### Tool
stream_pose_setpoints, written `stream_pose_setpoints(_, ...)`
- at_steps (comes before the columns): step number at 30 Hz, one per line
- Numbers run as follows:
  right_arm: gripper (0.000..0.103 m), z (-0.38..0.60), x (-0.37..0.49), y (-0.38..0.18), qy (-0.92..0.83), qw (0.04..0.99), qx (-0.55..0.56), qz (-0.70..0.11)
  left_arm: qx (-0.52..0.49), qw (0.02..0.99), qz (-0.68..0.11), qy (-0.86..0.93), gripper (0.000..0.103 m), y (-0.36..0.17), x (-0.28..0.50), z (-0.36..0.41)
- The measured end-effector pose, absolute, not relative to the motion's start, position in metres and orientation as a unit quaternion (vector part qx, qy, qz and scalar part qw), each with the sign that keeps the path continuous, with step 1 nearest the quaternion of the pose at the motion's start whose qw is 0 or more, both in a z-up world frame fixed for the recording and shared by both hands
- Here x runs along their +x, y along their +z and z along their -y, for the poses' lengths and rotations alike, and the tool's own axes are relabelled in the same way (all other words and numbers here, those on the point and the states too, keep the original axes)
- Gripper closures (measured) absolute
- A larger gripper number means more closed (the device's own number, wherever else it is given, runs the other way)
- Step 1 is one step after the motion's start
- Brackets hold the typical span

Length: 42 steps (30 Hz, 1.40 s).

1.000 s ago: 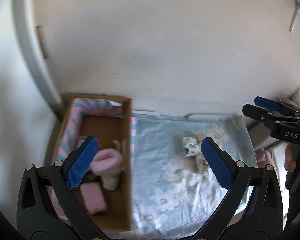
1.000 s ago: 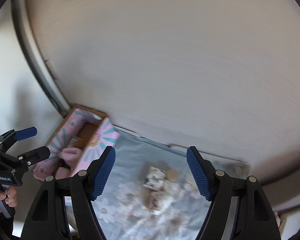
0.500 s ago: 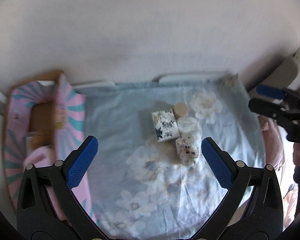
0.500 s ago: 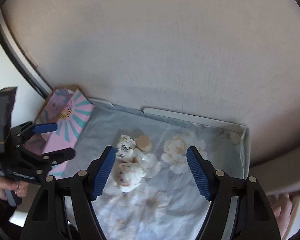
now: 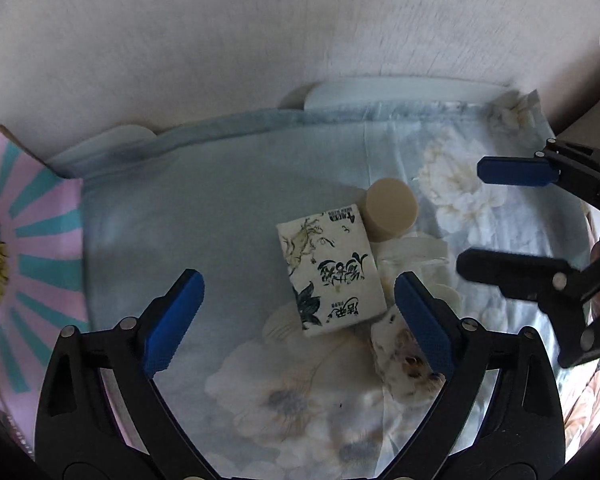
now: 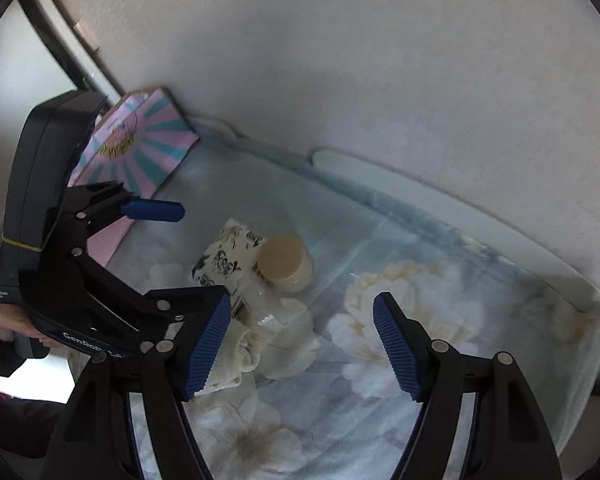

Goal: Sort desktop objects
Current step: 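Grasp the floral white box with the left tool while the right tool grasps the clear tape roll, then carry both items into the cardboard box and open both tools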

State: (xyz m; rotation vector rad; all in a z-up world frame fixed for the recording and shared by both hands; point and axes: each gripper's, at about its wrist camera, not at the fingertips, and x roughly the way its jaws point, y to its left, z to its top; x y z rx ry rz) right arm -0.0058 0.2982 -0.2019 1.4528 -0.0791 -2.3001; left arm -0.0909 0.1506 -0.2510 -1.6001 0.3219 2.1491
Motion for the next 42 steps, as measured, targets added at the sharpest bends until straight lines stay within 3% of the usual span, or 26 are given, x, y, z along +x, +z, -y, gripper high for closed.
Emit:
stream_pose_setpoints(3,0.035,-0.295,-0.009,-0.206,-0.822,0.223,0.523,0.028,-0.582,0.217,-0.112,0.776,0.012,-0.258,-0.091,-0.151)
stream_pose_setpoints(8,0.06,-0.286,-0.012,-0.219,-0.802,0.255,0.54,0.027,-0.585,0.222,-0.099,0.774,0.026,-0.264,-0.089,-0.151)
stream_pose_setpoints(9,0.07,-0.285,-0.012,-0.221,-0.798,0.259,0.543,0.026,-0.582,0.224,-0.103,0.775,0.031,-0.264,-0.088,-0.152)
stream_pose_setpoints(11,0.078,-0.282,-0.011,-0.224,-0.794,0.266,0.547,0.023,-0.578,0.229,-0.103,0.776,0.04,-0.262,-0.087,-0.152)
stream_pose_setpoints(13,0.086,-0.279,-0.01,-0.223,-0.795,0.273,0.541,0.024,-0.577,0.229,-0.1,0.778,0.057,-0.26,-0.089,-0.151)
stream_pose_setpoints(15,0.092,-0.276,-0.007,-0.221,-0.798,0.278,0.534,0.022,-0.578,0.23,-0.1,0.776,0.057,-0.259,-0.09,-0.149)
stream_pose_setpoints(31,0.094,-0.274,0.0,-0.176,-0.822,0.264,0.504,0.002,-0.555,0.226,-0.083,0.796,0.058,-0.22,-0.083,-0.119)
stream_pose_setpoints(42,0.094,-0.236,-0.009,-0.108,-0.835,0.252,0.487,-0.036,-0.524,0.221,-0.071,0.819,0.058,-0.157,-0.087,-0.105)
